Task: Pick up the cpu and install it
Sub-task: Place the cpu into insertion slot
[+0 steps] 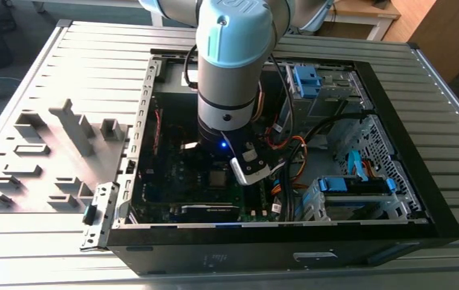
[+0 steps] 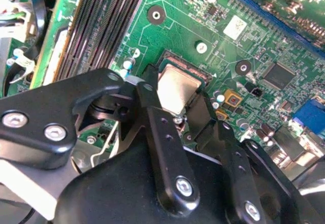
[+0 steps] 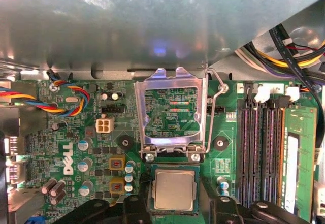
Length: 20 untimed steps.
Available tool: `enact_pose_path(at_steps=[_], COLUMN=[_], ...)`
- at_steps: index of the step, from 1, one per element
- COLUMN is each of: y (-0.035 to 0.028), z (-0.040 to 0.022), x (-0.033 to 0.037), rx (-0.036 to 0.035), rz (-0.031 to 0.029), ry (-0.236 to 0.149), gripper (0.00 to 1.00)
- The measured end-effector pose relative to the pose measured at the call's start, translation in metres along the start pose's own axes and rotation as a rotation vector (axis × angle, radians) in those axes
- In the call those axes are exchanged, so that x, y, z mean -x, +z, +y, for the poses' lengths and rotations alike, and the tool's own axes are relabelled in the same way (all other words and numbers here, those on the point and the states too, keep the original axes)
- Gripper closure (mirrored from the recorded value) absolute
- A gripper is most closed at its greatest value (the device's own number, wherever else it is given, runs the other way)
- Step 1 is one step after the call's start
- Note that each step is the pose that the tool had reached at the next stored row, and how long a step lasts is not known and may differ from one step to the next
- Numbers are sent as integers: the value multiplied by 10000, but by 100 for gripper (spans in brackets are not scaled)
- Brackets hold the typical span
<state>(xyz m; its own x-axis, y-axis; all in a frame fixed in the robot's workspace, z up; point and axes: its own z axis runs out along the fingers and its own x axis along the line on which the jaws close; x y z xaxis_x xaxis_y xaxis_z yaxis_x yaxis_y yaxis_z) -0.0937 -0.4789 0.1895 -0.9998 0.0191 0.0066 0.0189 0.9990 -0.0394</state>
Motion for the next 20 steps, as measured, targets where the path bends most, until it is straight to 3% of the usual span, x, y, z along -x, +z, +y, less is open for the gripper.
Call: enact_pose_path(at_steps=[2, 20], y=[0, 29], z=[0, 0], x=[0, 1], rx=[-2, -6], rz=[-1, 5], ry=[0, -2], gripper=[46, 47])
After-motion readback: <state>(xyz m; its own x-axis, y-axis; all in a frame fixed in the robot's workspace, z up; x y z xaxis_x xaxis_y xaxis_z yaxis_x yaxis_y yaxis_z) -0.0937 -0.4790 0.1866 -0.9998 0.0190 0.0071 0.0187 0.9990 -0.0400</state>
